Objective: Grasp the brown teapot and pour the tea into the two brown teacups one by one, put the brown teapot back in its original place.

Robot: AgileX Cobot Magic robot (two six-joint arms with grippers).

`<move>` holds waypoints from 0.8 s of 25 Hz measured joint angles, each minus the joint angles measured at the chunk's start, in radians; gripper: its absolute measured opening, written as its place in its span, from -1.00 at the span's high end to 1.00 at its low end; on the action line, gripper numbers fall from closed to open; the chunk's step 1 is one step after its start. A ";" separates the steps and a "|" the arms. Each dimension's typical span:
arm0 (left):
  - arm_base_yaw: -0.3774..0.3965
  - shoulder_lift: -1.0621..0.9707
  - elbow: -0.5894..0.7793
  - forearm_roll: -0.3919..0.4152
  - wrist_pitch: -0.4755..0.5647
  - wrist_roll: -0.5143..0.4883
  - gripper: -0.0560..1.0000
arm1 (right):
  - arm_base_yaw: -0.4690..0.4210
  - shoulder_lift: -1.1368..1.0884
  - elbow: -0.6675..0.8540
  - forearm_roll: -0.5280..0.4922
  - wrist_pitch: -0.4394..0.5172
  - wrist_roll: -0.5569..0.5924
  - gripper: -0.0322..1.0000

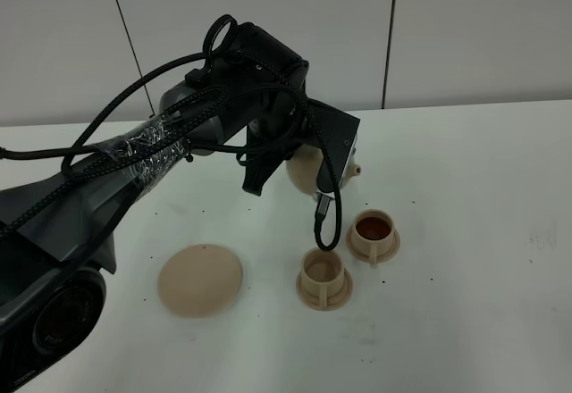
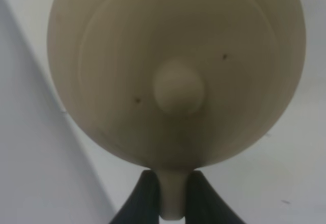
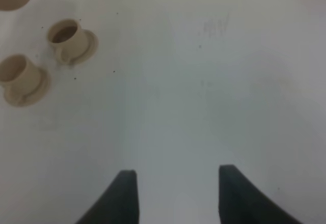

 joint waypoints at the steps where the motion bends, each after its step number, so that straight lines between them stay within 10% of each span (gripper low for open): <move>1: 0.001 0.000 0.000 0.000 0.020 -0.005 0.56 | 0.000 0.000 0.000 0.000 0.000 0.000 0.24; 20: 0.030 0.000 -0.001 -0.169 0.130 -0.178 0.56 | 0.000 0.000 0.000 0.000 0.000 -0.001 0.24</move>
